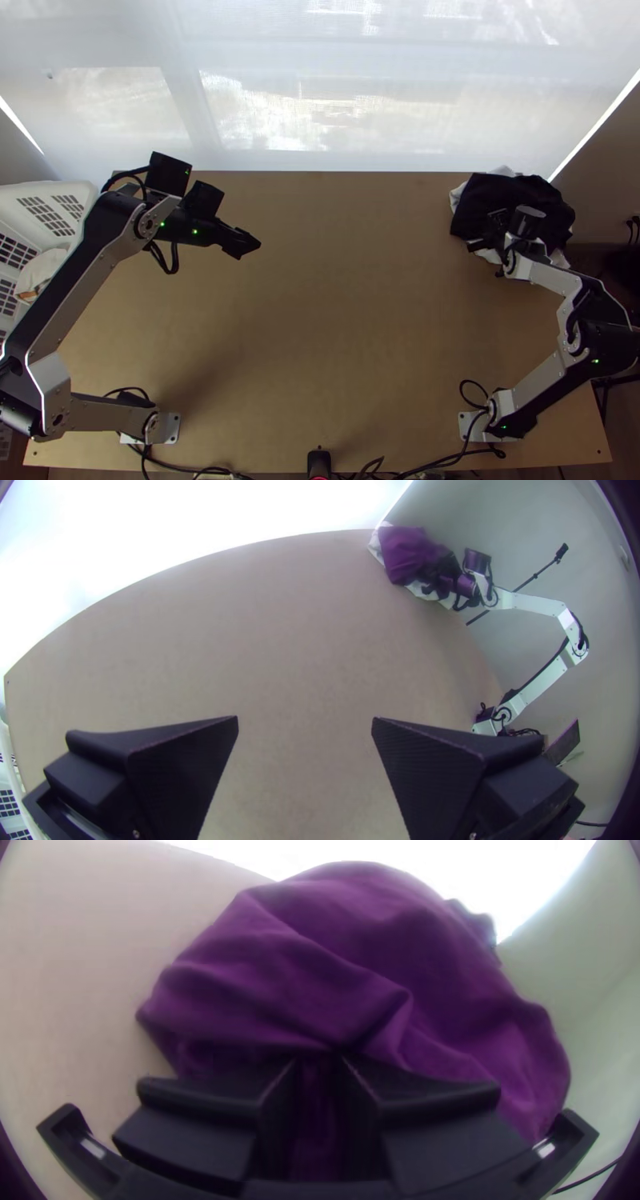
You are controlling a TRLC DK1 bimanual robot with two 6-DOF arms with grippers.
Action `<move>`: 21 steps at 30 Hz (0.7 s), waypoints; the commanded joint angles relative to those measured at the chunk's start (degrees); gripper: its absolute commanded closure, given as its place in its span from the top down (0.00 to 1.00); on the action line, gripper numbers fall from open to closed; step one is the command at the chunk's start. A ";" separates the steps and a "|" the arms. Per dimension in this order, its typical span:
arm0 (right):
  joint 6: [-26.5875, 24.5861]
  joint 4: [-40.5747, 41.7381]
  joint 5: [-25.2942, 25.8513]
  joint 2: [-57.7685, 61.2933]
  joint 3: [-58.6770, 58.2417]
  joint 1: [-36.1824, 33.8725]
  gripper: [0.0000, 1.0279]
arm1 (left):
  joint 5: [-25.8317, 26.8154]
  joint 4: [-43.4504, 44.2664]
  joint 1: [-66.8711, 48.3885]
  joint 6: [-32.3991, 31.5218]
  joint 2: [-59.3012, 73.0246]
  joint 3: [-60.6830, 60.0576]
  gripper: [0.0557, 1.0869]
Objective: Fold the t-shirt
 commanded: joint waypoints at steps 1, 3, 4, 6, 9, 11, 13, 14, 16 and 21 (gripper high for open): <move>-0.24 -0.73 0.32 0.47 -4.21 0.20 0.65 | 0.05 0.19 -0.04 -0.32 -0.81 -0.20 0.95; 0.81 -1.53 0.24 -2.26 -5.62 -0.85 0.89 | 0.05 0.19 0.14 -0.32 -1.08 -0.38 0.95; 1.25 -2.23 0.24 -4.10 -6.41 -1.12 0.94 | 0.05 0.19 0.22 -0.32 -1.16 -0.38 0.95; 2.48 -3.46 0.24 -9.02 -8.17 -1.99 0.96 | 0.14 0.19 0.57 -0.32 -1.34 -0.46 0.95; 3.36 -7.24 -0.03 -17.81 -8.87 -2.26 0.96 | 0.14 0.37 0.93 -0.32 -1.34 -0.64 0.95; 4.33 -10.75 -0.73 -23.35 -7.46 -2.26 0.96 | 0.23 0.81 0.93 -0.41 -1.34 -0.99 0.95; 6.00 -14.01 -1.43 -27.30 -4.56 -2.17 0.96 | 0.23 1.25 0.93 -0.41 -1.25 -1.25 0.95; 6.88 -15.06 -1.96 -28.54 -2.81 -2.17 0.96 | 0.32 1.34 0.93 -0.50 -1.16 -1.25 0.95; 8.72 -16.29 -2.49 -29.24 1.15 -1.99 0.96 | 0.49 1.78 0.93 -0.58 -0.99 -1.43 0.95; 13.03 -16.12 -3.46 -21.50 10.99 -1.91 0.96 | 0.75 1.86 0.93 -0.58 -0.99 -1.61 0.95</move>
